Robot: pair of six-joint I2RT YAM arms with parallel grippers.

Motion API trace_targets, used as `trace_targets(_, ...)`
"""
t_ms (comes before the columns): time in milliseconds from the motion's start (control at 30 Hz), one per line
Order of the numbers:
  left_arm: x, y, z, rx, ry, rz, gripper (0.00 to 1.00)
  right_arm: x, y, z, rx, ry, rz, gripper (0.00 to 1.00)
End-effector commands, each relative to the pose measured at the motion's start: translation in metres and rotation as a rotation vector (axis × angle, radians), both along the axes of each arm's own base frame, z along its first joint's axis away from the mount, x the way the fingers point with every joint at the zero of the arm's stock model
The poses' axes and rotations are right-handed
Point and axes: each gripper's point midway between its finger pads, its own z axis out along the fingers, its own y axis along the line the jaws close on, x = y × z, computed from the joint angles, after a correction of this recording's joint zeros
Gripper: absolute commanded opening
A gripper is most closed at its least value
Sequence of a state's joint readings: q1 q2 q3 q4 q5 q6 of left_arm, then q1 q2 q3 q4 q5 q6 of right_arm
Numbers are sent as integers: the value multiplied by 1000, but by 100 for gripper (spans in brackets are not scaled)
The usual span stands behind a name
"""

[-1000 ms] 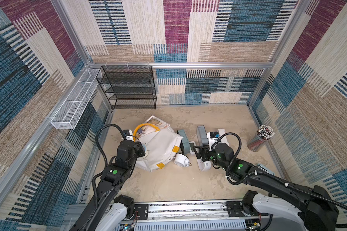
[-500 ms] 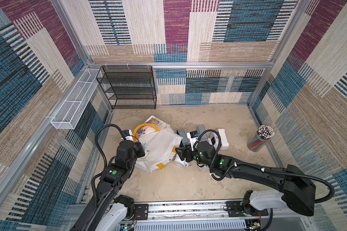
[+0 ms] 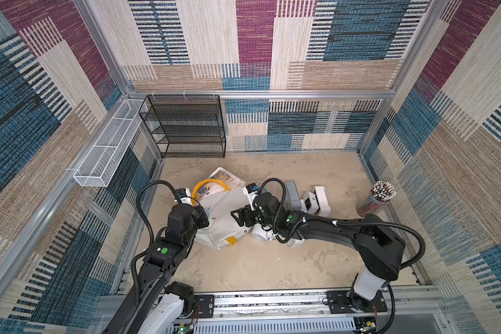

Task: Take the alarm clock out of the canvas bag
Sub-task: Adjust the canvas bag at the center of the board.

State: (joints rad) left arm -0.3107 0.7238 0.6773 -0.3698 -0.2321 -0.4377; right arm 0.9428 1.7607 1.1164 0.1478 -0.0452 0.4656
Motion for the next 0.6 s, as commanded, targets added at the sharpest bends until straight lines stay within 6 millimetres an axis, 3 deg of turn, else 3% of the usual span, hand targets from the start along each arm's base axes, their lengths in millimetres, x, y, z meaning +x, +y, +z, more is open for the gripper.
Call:
trace_targets(0, -2, 4, -2, 14, 4, 19, 0, 0, 14, -5, -11, 8, 51, 80)
trace_targets(267, -3, 4, -6, 16, 6, 14, 0, 10, 36, -24, -45, 30, 87, 80)
trace_targets(567, -2, 3, -5, 24, -3, 5, 0, 2, 59, -36, 18, 130, 146, 78)
